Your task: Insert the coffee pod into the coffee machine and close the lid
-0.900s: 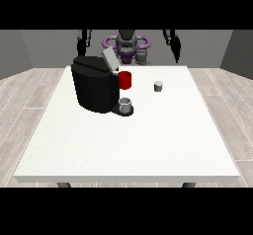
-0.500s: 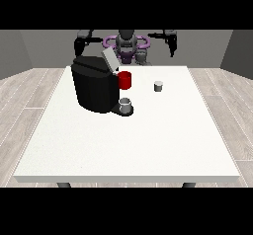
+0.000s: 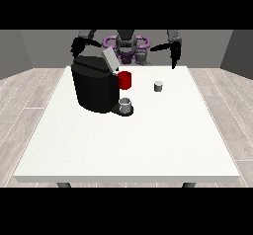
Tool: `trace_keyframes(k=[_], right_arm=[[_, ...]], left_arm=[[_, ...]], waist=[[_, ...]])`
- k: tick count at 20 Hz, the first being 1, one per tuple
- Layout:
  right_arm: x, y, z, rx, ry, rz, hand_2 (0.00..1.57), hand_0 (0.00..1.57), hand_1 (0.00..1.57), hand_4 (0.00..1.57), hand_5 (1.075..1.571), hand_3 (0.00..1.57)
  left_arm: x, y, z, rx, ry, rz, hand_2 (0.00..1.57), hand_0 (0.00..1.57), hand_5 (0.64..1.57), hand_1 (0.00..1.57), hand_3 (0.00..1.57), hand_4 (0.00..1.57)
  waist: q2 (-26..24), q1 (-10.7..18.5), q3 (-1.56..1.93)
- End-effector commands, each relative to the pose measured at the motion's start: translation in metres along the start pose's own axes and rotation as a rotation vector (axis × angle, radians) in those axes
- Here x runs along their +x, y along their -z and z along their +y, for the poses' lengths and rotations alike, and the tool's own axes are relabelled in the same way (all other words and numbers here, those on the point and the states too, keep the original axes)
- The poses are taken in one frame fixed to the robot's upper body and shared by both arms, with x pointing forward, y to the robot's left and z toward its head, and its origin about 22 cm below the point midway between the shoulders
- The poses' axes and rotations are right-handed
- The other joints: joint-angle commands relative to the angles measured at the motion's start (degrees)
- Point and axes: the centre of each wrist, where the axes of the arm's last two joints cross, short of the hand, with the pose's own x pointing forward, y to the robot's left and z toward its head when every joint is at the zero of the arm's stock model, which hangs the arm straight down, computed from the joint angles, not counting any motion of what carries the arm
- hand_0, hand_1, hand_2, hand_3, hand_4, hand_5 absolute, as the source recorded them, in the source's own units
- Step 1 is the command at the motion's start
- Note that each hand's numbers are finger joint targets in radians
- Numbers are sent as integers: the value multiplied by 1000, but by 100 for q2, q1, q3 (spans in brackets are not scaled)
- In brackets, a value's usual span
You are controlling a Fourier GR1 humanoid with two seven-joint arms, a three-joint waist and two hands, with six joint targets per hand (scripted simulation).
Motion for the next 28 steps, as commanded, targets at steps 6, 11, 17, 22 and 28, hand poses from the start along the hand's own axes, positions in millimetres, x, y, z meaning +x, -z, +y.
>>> trace_keyframes(k=[6,11,17,22,28], right_arm=[[3,7,10,3,27,-48,0,0,0,192,1571,0],[-1,16,14,12,39,-27,0,0,0,281,1571,0],[0,25,6,-16,1,12,0,0,0,358,1571,0],[5,38,19,-4,-14,15,0,0,0,371,1571,0],[-13,38,13,-37,-48,70,0,0,0,424,1571,0]], left_arm=[[-26,26,24,10,28,107,0,0,1571,0,0,0],[-23,45,21,1,113,142,0,0,1571,0,0,0],[-26,54,20,-45,234,171,113,0,1571,0,0,0],[-39,59,4,-44,291,155,529,223,1571,223,222,0],[-46,59,-5,-78,394,227,738,615,1571,615,477,0]], waist=[[442,-146,-2],[549,-110,-1],[531,-84,-1],[711,-104,-3],[544,-15,-2]])
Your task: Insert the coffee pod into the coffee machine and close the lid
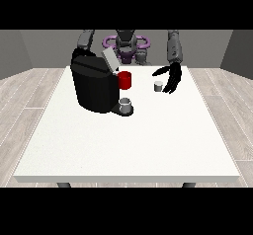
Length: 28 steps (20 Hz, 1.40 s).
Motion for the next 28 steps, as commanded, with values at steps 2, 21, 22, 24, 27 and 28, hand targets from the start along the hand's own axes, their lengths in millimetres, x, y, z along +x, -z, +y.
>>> trace_keyframes(k=[2,21,22,24,27,28], right_arm=[[13,4,11,58,-35,1,0,0,0,410,1571,0],[30,17,13,19,14,19,0,0,0,515,1571,0],[-11,6,-1,-16,15,29,0,0,0,513,1571,0],[13,1,28,58,38,-47,0,0,0,492,1571,0],[3,6,4,1,33,33,0,0,0,510,1571,0],[6,-4,2,49,28,74,0,0,0,515,1571,0]], left_arm=[[-11,5,8,19,103,33,756,634,1571,634,487,0],[-25,11,7,105,358,-49,1095,987,1571,987,867,286],[-8,15,-18,63,380,-30,1040,930,1571,930,820,281],[-20,16,8,133,391,-38,1054,970,1571,970,793,319],[-20,15,0,65,406,-69,1286,1174,1571,1174,1183,412],[-38,4,-16,53,398,-30,1358,1225,1571,1225,1305,473]], waist=[[100,-241,-3],[95,-245,-2],[-34,-36,3],[430,-513,-3],[58,-241,-1],[-140,-363,-2]])
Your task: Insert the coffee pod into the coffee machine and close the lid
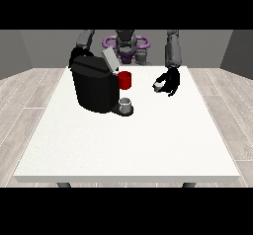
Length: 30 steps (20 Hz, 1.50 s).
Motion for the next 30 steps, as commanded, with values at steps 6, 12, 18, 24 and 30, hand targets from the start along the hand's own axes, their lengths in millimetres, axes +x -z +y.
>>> trace_keyframes(k=[6,12,18,24,30], right_arm=[[-32,-15,-18,-19,-9,82,0,0,0,398,1571,0],[-44,-2,-26,-85,9,113,0,0,0,438,1571,0],[-8,14,-10,0,8,25,0,0,0,468,1571,0],[-8,5,20,74,21,12,0,0,0,492,1571,0],[-12,1,32,67,35,16,0,0,0,495,1571,0]], left_arm=[[23,17,21,-55,-48,-139,1452,1450,1571,1450,1388,623],[99,48,58,-99,-39,-246,1327,1243,1571,1243,1315,535],[69,48,98,3,-24,-243,1331,1256,1571,1256,1292,545],[95,60,163,56,-41,-257,1342,1272,1571,1272,1293,548],[147,71,179,63,-40,-248,1292,1248,1571,1248,1237,515]], waist=[[-334,106,-18],[-533,358,-15],[-200,-48,-19],[-142,-402,-20],[-209,-524,-16]])
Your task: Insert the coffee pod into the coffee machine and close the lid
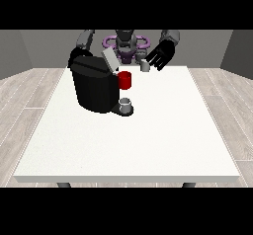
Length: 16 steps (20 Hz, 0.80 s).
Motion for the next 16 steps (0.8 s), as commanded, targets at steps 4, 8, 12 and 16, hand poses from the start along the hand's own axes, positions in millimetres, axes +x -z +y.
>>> trace_keyframes(k=[4,8,12,16], right_arm=[[22,3,15,67,-5,-76,0,0,0,521,1571,0],[12,4,11,46,-13,-95,0,0,0,492,1571,0],[49,19,-1,48,-26,-127,0,0,0,509,1571,0],[53,25,8,17,-34,-103,0,0,0,541,1571,0]], left_arm=[[21,12,55,108,-33,18,1262,1239,1571,1239,1198,476],[55,22,76,94,-18,-37,1319,1264,1571,1264,1251,516],[35,17,71,140,13,-24,1313,1262,1571,1262,1244,507],[57,26,70,101,24,-31,1303,1277,1571,1277,1236,488]], waist=[[262,-477,0],[394,-435,3],[565,-585,0],[506,-469,1]])
